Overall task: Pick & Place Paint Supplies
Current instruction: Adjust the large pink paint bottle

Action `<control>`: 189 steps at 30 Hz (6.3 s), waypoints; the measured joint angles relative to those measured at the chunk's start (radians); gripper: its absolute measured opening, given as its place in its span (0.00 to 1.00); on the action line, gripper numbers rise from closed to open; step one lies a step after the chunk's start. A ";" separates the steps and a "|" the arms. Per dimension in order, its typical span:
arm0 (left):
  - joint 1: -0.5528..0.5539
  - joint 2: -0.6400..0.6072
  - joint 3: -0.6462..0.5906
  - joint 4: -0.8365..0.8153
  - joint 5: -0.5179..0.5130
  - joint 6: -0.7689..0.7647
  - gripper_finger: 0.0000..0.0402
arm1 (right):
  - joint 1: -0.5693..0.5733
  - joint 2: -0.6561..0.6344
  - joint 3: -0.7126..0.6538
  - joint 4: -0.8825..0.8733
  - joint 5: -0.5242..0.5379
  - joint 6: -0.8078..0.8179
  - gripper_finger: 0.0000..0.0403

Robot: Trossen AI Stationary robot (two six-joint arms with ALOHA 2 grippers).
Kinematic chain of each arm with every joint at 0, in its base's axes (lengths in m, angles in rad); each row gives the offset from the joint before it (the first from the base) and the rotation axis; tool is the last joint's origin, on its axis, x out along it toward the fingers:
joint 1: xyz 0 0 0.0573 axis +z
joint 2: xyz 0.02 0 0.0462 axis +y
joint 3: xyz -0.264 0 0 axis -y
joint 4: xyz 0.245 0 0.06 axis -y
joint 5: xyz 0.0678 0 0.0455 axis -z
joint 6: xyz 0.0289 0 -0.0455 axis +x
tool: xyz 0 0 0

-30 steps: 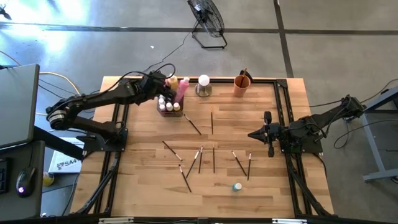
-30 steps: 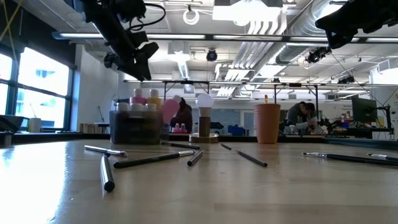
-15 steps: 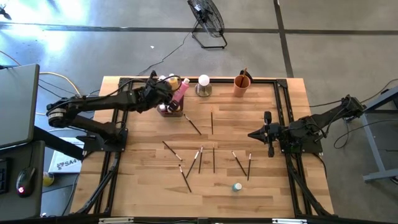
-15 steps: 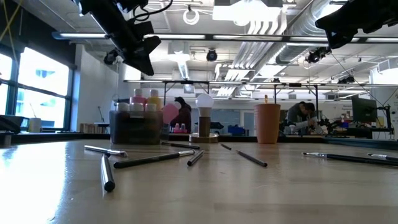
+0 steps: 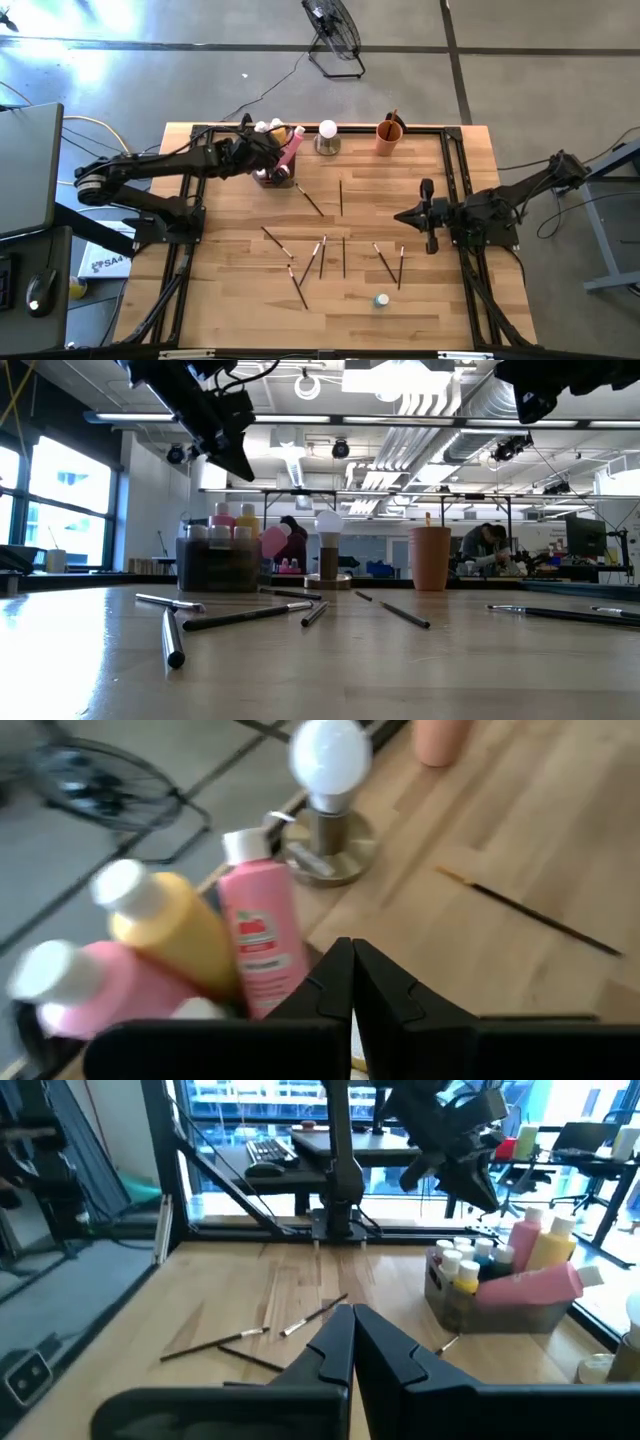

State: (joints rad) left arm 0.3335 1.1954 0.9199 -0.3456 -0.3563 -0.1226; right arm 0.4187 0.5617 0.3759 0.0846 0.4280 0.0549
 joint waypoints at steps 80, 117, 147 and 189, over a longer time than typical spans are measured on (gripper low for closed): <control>0.378 0.762 0.929 -0.564 0.363 0.206 0.18 | -0.164 -0.008 0.000 -0.298 -0.175 0.054 0.01; 0.359 0.851 0.929 -0.622 0.368 0.151 0.41 | -0.163 -0.008 0.000 -0.299 -0.200 0.058 0.01; 0.360 0.851 0.929 -0.600 0.390 0.149 0.32 | -0.164 -0.008 0.000 -0.300 -0.200 0.057 0.01; 0.282 0.711 0.935 -0.678 0.193 0.133 0.29 | -0.164 -0.008 0.000 -0.337 -0.199 0.083 0.01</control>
State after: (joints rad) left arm 0.6154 1.9064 1.8545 -1.0234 -0.1635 0.0105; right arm 0.2550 0.5533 0.3756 -0.2528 0.2287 0.1378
